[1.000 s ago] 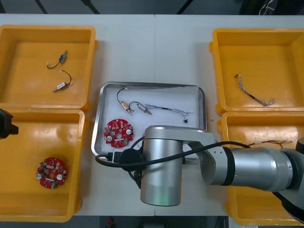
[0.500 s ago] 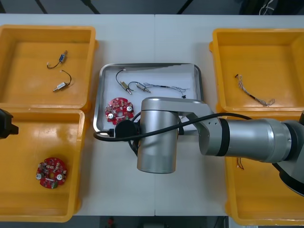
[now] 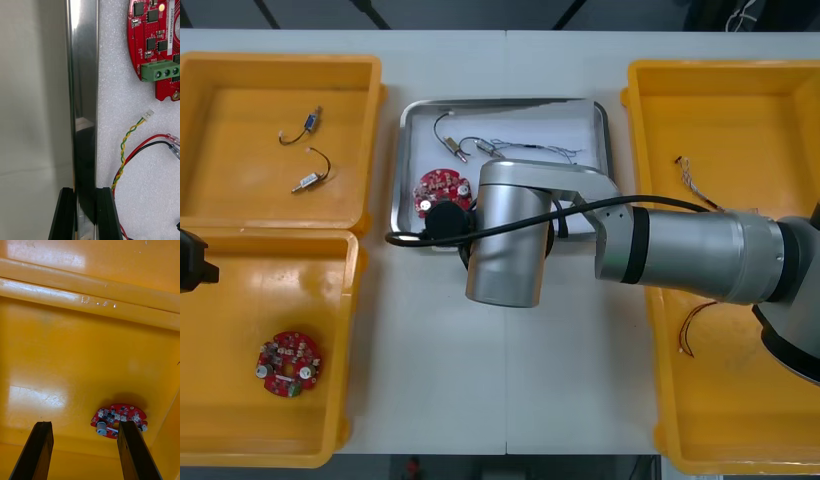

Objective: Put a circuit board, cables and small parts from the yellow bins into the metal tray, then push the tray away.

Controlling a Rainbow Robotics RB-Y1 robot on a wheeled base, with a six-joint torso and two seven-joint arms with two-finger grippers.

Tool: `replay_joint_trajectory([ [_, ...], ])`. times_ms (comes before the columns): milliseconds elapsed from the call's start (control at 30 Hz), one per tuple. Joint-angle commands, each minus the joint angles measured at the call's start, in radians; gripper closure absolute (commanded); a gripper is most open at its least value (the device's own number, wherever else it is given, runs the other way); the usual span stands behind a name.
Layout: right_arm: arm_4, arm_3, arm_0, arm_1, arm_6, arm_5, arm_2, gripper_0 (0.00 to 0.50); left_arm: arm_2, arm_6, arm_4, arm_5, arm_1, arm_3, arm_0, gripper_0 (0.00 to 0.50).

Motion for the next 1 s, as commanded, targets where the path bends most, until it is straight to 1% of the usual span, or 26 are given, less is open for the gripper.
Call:
replay_joint_trajectory([
  [33, -0.012, 0.066, -0.086, 0.039, 0.044, -0.033, -0.032, 0.500, 0.031, -0.061, -0.010, 0.009, -0.005, -0.022, 0.008, 0.000],
  [333, -0.012, 0.195, -0.140, 0.074, 0.092, -0.095, -0.043, 0.500, 0.031, -0.061, -0.010, 0.009, -0.005, -0.022, 0.008, 0.000],
  [400, -0.012, 0.216, -0.146, 0.077, 0.102, -0.131, -0.046, 0.500, 0.031, -0.061, -0.010, 0.009, -0.005, -0.022, 0.008, 0.000],
  [500, -0.014, 0.270, -0.156, 0.077, 0.119, -0.224, -0.046, 0.500, 0.031, -0.061, -0.010, 0.009, -0.005, -0.022, 0.008, 0.000],
  [700, -0.012, 0.348, -0.177, 0.079, 0.139, -0.321, -0.048, 0.500, 0.031, -0.061, -0.010, 0.009, -0.005, -0.022, 0.008, 0.000],
  [900, -0.014, 0.459, -0.205, 0.080, 0.162, -0.461, -0.046, 0.500, 0.031, -0.061, -0.010, 0.009, -0.005, -0.022, 0.008, 0.000],
  [1000, -0.012, 0.493, -0.217, 0.079, 0.168, -0.510, -0.048, 0.500, 0.031, -0.061, -0.010, 0.009, -0.005, -0.022, 0.008, 0.000],
])
